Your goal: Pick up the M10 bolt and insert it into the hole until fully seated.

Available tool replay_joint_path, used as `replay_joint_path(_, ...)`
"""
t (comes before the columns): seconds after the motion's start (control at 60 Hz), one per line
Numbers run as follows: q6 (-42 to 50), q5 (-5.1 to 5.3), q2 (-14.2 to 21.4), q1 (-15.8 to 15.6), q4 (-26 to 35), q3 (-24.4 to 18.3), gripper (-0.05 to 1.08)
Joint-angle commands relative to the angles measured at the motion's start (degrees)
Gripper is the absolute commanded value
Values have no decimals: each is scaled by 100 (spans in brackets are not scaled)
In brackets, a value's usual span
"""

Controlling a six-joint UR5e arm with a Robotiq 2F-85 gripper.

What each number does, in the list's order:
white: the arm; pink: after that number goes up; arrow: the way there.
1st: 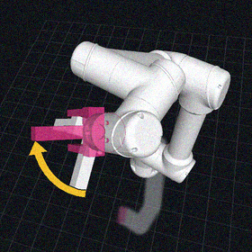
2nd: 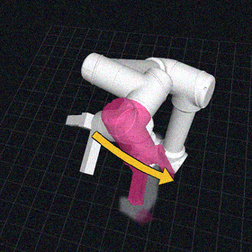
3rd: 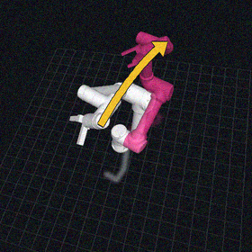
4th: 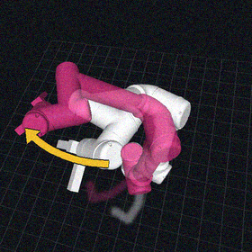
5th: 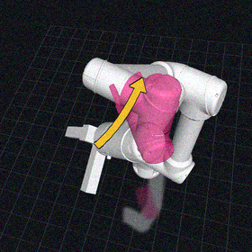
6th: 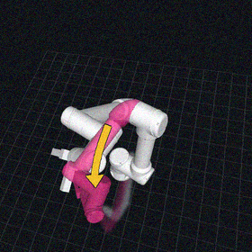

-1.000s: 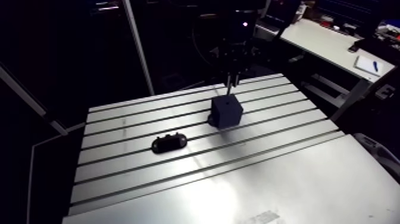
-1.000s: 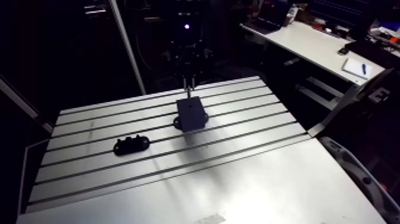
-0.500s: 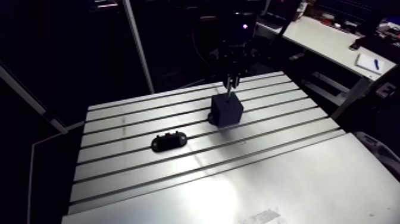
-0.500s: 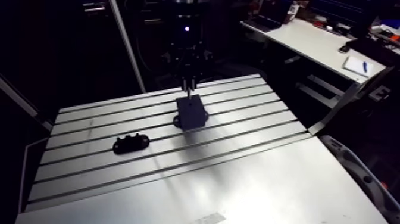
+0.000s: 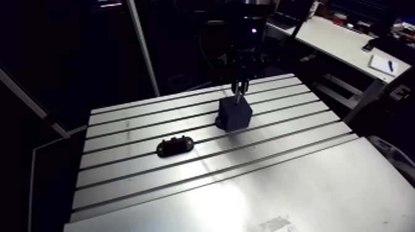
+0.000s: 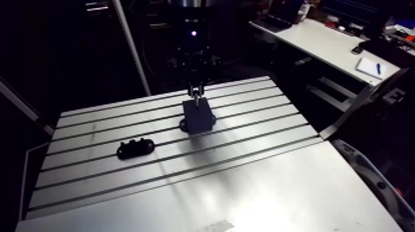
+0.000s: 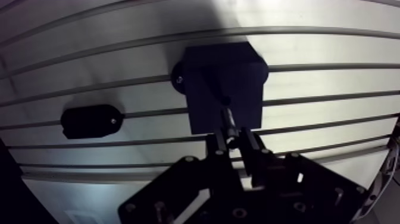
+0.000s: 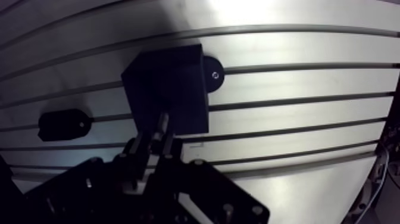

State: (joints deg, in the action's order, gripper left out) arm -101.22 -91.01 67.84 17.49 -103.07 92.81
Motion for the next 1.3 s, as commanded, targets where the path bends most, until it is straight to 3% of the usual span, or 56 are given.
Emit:
replay_joint_path(0.017,18,0,-11,0,-8,13,108)
replay_joint_path(1.3,-7,9,-100,0,-148,4,108)
